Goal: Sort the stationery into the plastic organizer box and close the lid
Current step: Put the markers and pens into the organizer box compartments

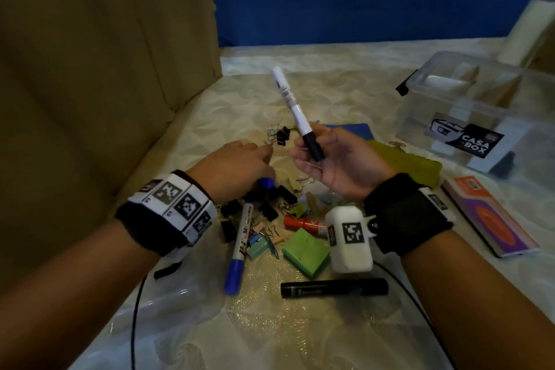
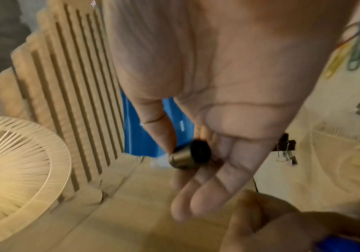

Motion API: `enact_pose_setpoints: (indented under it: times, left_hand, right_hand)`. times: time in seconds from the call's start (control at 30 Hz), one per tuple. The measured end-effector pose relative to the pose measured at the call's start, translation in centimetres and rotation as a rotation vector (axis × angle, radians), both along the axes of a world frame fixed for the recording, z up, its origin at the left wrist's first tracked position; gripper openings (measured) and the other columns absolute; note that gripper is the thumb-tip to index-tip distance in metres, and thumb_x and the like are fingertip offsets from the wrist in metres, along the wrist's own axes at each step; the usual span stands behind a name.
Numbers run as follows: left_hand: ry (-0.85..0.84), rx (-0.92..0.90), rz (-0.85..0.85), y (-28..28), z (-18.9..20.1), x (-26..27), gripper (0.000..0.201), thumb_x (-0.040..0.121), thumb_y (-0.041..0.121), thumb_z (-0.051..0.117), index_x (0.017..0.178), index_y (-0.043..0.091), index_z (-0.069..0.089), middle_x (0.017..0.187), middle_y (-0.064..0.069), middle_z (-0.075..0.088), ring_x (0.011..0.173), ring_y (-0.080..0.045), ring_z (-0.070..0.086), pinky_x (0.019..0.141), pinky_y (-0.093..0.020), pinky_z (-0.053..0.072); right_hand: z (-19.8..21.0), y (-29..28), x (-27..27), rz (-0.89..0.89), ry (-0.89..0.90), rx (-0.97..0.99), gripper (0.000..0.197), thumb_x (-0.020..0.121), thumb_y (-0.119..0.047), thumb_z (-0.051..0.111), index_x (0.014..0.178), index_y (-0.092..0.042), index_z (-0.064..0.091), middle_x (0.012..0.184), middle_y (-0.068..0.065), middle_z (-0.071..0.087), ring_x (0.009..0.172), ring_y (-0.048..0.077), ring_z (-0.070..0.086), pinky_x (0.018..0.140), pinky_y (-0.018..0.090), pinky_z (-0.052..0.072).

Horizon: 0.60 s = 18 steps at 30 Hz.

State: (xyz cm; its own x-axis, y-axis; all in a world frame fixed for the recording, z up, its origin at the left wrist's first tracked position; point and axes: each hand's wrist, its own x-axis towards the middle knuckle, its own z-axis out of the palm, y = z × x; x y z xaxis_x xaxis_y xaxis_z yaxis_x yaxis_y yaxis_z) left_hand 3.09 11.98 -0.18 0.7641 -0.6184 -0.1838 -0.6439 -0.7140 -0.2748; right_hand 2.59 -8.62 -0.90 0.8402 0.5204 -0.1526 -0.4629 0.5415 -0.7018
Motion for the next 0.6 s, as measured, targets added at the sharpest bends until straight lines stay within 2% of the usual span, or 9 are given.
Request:
enact_pose_setpoints:
  times: [0.1,0.2,0.23,0.3,0.37,0.4,0.43,0.53,0.6]
  left_hand:
    - [0.007,0.01,-0.023,-0.1,-1.1,0.0,0.029,0.088,0.028,0.058,0.116,0.031,0.061,0.12,-0.002,0.053,0.104,-0.027,0.054,0.085,-0.036,0.037]
    - [0.011,0.028,-0.026,-0.7,-1.3,0.1,0.028,0.089,0.026,0.055,0.117,0.03,0.061,0.116,-0.001,0.055,0.103,-0.026,0.054,0.084,-0.035,0.035]
    - [0.011,0.052,-0.024,-0.9,-1.5,0.1,0.03,0.09,0.024,0.055,0.119,0.03,0.06,0.116,-0.001,0.055,0.104,-0.025,0.053,0.083,-0.035,0.035]
    - [0.014,0.107,-0.022,-1.2,-1.9,0.1,0.036,0.091,0.019,0.053,0.126,0.027,0.056,0.12,-0.001,0.052,0.108,-0.026,0.051,0.085,-0.036,0.037]
    - [0.004,0.116,-0.023,-1.3,-2.2,0.1,0.038,0.093,0.016,0.05,0.13,0.024,0.054,0.124,-0.003,0.051,0.112,-0.026,0.049,0.085,-0.037,0.039]
    - [0.0,0.102,-0.021,-1.3,-2.3,0.2,0.037,0.093,0.016,0.05,0.13,0.023,0.055,0.124,-0.003,0.051,0.111,-0.027,0.049,0.084,-0.038,0.04]
    - [-0.006,0.084,-0.028,-1.2,-2.3,0.3,0.037,0.094,0.015,0.05,0.129,0.023,0.056,0.125,-0.003,0.052,0.111,-0.027,0.049,0.083,-0.039,0.041]
    - [-0.021,0.085,-0.056,-1.0,-2.5,0.4,0.034,0.093,0.014,0.049,0.126,0.019,0.058,0.125,-0.003,0.054,0.107,-0.028,0.05,0.082,-0.042,0.047]
    - [-0.015,0.091,-0.068,-0.8,-2.6,0.4,0.032,0.093,0.011,0.049,0.123,0.015,0.059,0.123,-0.005,0.055,0.105,-0.029,0.051,0.079,-0.043,0.049]
  right_hand:
    - [1.0,1.3,0.1,0.189,-0.132,-0.106,0.033,0.084,0.0,0.035,0.11,-0.009,0.053,0.078,0.005,0.059,0.072,0.02,0.067,0.067,0.028,0.057]
    - [1.6,2.2,1.1,0.171,-0.154,-0.313,0.021,0.086,0.002,0.029,0.094,-0.009,0.046,0.069,0.005,0.041,0.055,0.019,0.049,0.055,0.027,0.045]
    - [1.5,2.5,1.5,0.164,-0.188,-0.469,0.016,0.089,-0.001,0.03,0.086,-0.01,0.043,0.066,0.004,0.036,0.052,0.018,0.04,0.052,0.028,0.036]
    - [0.8,3.0,2.4,0.209,-0.405,-0.985,0.023,0.095,-0.011,0.037,0.072,-0.013,0.036,0.062,0.003,0.031,0.051,0.018,0.03,0.051,0.029,0.027]
    - [-0.4,3.6,3.5,0.367,-0.657,-1.494,0.033,0.096,-0.018,0.044,0.064,-0.014,0.034,0.061,0.004,0.036,0.051,0.019,0.034,0.05,0.027,0.029]
    - [-1.0,4.0,3.9,0.441,-0.714,-1.666,0.034,0.095,-0.022,0.047,0.063,-0.015,0.037,0.062,0.004,0.04,0.052,0.019,0.037,0.05,0.027,0.031]
    - [-1.4,4.4,4.2,0.492,-0.751,-1.767,0.035,0.095,-0.025,0.048,0.063,-0.015,0.039,0.063,0.004,0.043,0.053,0.018,0.039,0.051,0.027,0.032]
    - [-1.8,6.1,4.6,0.581,-0.803,-1.873,0.033,0.093,-0.029,0.052,0.064,-0.014,0.046,0.065,0.003,0.045,0.061,0.019,0.044,0.054,0.026,0.035]
    - [-1.8,7.1,4.7,0.61,-0.817,-1.933,0.023,0.09,-0.027,0.057,0.073,-0.011,0.056,0.066,0.003,0.046,0.071,0.021,0.05,0.059,0.028,0.04]
